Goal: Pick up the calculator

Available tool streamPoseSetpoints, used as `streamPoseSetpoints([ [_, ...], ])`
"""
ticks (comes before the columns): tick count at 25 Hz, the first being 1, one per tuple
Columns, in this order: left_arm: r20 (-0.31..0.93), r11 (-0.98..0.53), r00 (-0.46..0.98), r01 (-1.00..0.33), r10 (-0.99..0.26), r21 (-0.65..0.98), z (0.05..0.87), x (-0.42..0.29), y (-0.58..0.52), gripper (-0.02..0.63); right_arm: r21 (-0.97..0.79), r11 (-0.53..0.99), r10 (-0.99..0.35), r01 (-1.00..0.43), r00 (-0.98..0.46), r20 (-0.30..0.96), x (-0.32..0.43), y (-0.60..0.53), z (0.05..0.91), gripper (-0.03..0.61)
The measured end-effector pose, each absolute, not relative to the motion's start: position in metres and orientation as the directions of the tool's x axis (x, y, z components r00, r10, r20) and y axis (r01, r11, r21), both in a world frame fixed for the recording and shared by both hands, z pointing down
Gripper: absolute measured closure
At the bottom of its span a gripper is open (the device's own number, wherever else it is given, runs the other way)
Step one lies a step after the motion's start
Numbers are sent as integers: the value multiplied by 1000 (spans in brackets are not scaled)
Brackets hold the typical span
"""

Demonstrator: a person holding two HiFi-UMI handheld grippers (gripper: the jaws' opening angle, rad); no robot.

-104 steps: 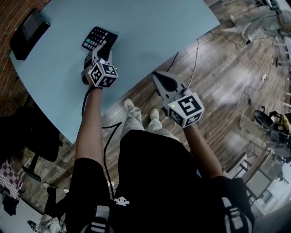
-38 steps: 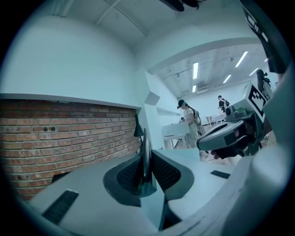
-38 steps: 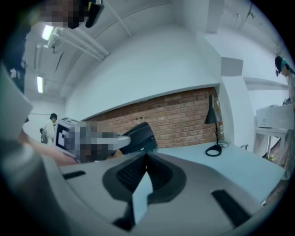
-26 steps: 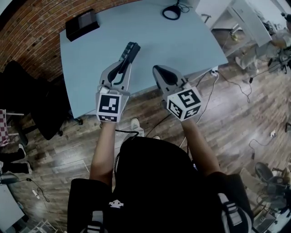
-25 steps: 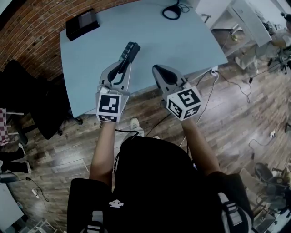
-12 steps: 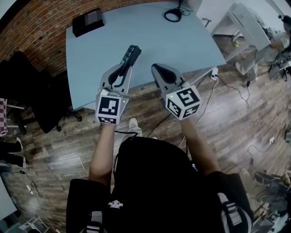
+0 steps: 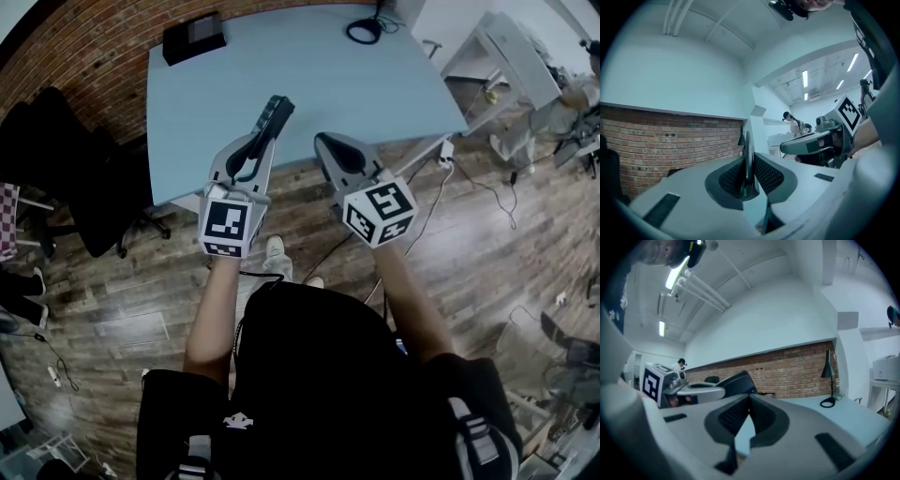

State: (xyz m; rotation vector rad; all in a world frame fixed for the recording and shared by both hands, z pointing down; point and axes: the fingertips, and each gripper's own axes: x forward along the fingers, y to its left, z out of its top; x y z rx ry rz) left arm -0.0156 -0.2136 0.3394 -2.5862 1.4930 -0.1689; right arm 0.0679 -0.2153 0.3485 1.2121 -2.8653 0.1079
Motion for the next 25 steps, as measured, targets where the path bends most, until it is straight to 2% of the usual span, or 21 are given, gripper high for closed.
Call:
streamPoseSetpoints([
  [25, 15, -444, 447, -884, -894, -144, 349, -38, -148, 554, -54, 727, -683, -685, -729, 49, 51, -166, 352, 574],
])
